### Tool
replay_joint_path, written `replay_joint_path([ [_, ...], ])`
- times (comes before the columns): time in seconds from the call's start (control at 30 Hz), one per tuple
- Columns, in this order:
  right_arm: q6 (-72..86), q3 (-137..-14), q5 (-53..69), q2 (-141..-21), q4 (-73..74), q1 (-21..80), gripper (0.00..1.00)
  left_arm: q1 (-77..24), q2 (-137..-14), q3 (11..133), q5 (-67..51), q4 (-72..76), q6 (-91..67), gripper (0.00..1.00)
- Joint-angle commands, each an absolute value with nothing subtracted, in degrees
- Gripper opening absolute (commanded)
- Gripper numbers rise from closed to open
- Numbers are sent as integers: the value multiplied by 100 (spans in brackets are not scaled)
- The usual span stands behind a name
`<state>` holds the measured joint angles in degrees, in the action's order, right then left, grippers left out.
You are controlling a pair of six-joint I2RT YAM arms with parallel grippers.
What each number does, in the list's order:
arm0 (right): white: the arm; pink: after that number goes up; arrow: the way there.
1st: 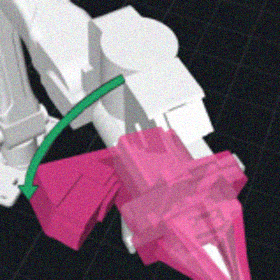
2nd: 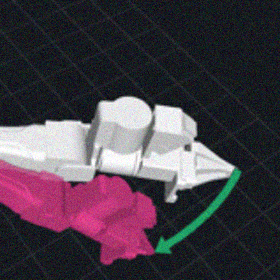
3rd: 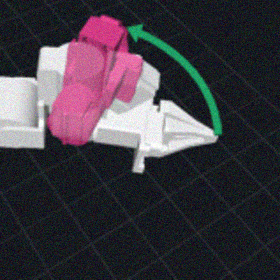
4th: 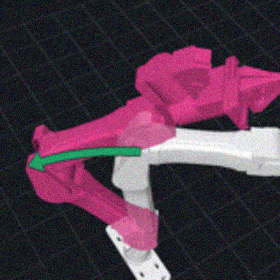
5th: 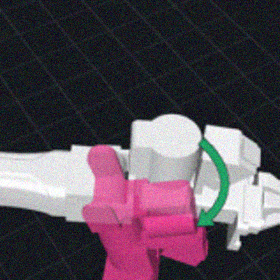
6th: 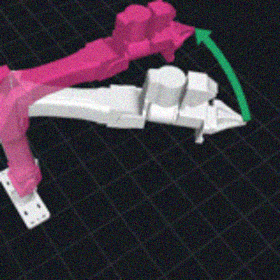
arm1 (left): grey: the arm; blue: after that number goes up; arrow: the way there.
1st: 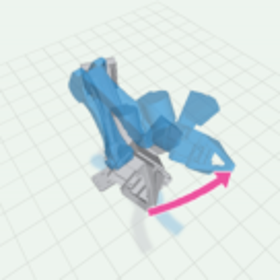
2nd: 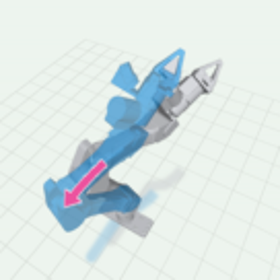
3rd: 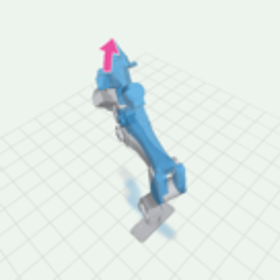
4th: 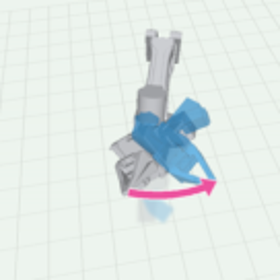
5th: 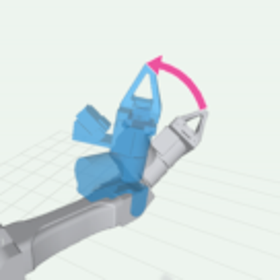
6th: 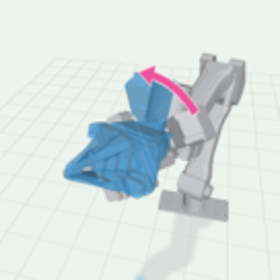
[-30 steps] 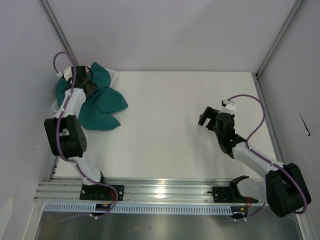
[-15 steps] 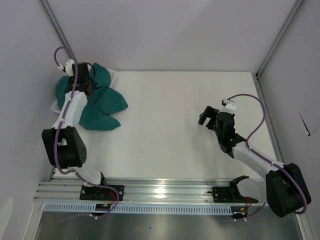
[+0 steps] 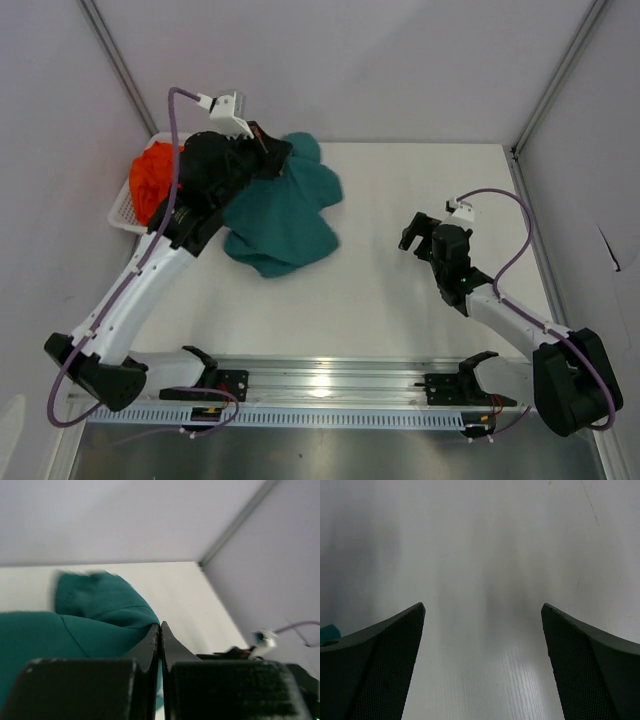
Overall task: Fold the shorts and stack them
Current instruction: Move the shorts to the center of the board
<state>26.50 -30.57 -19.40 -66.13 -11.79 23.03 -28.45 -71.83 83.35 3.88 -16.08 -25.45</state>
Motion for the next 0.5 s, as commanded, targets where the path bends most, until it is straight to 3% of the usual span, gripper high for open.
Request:
replay_joint_path([
  [0.0, 2742, -3182, -2250, -6381, -1195, 2320, 99, -3041, -6610, 8718, -438, -941, -2461, 0],
  [0.23, 2926, -3146, -2864, -6161, -898, 2320, 100, -3076, -6723, 9027, -1090, -896, -2742, 0],
  [0.47, 3243, -3208, -3270, -6126, -536, 2154, 99, -3033, -7127, 7279, -107, -888, -3128, 0],
])
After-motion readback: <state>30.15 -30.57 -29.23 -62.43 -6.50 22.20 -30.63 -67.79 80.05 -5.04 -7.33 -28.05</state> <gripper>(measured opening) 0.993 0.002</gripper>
